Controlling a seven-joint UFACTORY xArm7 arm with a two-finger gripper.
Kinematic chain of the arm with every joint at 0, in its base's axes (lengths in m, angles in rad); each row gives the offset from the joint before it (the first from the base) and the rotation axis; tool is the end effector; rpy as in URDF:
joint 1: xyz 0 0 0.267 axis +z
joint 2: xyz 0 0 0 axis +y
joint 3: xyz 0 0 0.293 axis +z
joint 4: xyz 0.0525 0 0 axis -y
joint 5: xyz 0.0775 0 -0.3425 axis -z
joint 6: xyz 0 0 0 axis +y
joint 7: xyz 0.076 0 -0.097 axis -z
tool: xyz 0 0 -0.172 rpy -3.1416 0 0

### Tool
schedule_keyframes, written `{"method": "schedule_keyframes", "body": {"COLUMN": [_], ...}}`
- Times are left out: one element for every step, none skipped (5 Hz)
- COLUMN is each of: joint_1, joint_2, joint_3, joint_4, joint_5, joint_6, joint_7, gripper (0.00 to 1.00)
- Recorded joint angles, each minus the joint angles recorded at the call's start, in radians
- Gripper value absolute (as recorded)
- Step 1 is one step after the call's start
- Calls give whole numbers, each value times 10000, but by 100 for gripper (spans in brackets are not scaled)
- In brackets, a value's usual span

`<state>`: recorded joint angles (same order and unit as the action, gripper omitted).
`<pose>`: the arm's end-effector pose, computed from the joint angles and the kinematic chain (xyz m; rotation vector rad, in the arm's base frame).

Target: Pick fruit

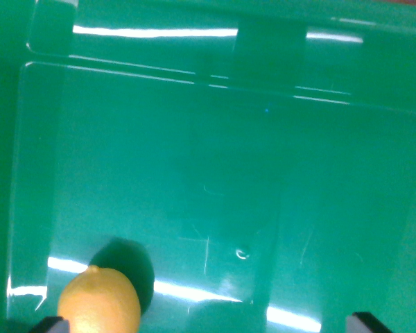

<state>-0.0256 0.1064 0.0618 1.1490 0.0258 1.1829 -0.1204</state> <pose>0.4554 0.0227 0.1703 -3.0904 -0.2249 0.2153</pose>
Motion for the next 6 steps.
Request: {"method": "schedule_keyframes", "body": {"joint_1": [78, 78, 154, 154, 229, 229], "joint_2": [74, 74, 145, 145, 216, 216], "joint_3": [78, 78, 154, 154, 229, 229], "joint_4": [-388, -388, -764, -764, -1136, -1136], "joint_5": [13, 13, 26, 26, 38, 38], "joint_6": [-488, -488, -962, -962, -1430, -1430], "joint_7": [-52, -52, -102, -102, -152, -152], "gripper": [0, 0, 0, 0, 0, 0]}}
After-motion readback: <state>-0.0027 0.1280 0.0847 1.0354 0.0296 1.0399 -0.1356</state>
